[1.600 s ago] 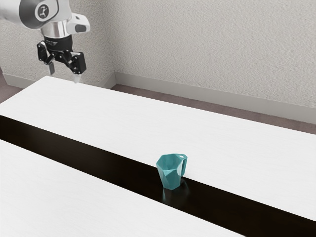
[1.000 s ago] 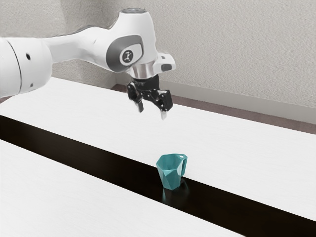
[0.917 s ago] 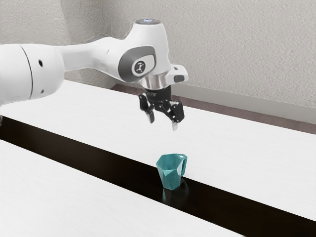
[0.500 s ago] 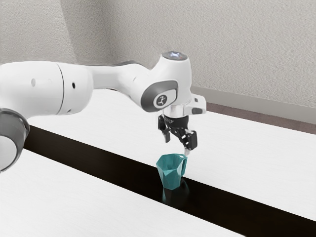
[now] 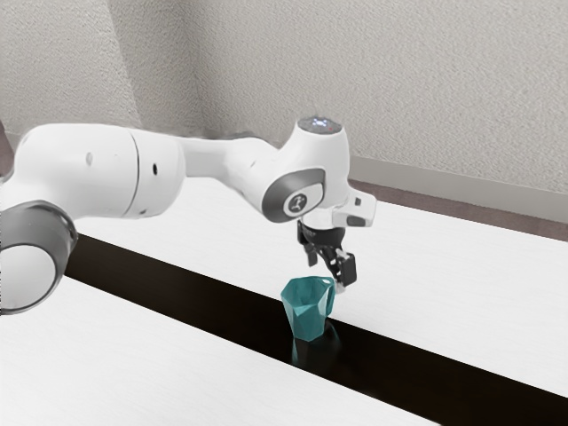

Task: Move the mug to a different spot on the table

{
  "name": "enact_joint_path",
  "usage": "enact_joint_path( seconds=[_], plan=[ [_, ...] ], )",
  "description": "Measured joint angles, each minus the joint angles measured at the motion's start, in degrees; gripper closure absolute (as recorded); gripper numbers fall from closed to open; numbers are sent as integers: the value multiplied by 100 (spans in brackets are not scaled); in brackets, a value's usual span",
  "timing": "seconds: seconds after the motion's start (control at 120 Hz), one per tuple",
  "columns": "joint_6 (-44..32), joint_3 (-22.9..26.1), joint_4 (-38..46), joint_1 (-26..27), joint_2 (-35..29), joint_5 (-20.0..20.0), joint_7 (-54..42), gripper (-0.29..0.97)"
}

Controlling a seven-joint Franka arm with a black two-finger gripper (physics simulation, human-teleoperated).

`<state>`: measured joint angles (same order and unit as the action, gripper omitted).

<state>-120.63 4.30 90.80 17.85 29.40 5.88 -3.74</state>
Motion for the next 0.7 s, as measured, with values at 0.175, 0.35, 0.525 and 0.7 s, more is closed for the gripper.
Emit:
enact_joint_path(
  seconds=[0.175,0.35,0.525,0.7],
  plan=[
    [-42,0,-11,-55,184,-38,-180,0],
    [-60,0,-16,-71,268,-46,-315,1],
    [-68,0,-17,-80,339,-51,-411,1],
    [-72,-5,-17,-80,351,-50,-485,10]
  ],
)
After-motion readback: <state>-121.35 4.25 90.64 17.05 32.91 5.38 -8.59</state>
